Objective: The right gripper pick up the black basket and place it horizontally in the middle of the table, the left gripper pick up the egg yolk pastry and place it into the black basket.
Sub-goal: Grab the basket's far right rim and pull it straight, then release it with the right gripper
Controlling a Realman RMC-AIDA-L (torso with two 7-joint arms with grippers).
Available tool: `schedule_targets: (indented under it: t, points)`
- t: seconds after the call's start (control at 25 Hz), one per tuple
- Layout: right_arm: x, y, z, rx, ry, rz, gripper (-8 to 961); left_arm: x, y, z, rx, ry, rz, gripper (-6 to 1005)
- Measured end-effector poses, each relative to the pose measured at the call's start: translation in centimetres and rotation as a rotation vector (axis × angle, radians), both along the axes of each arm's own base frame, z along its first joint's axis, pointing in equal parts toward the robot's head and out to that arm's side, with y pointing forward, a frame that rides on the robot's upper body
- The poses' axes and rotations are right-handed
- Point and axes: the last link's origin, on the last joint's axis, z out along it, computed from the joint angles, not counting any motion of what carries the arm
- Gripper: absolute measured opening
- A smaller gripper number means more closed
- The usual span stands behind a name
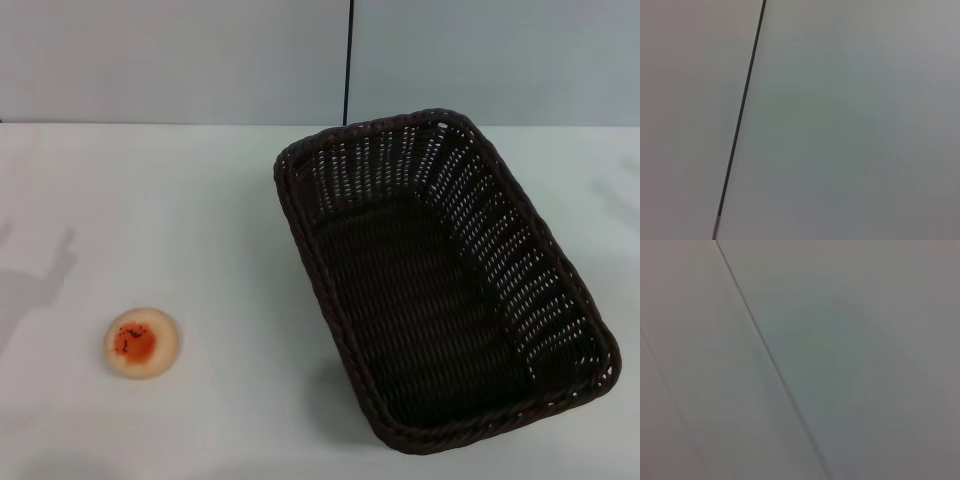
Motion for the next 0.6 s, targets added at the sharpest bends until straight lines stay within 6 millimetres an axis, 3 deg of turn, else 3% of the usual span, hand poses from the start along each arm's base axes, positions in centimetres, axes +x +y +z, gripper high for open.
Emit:
schedule_targets:
  t: [0.28,0.6]
  points:
    - [-4.2,4.1,2.9,-0.44,-0.149,-0.173,746,-0.5,-0.1,0.4,-0.004,0.029,0.019,824]
    - [-8.9,9.0,2.1,-0.766,-0.445,-0.461,735,-0.7,-0.2,0.5,-0.006,0.04,0.025,824]
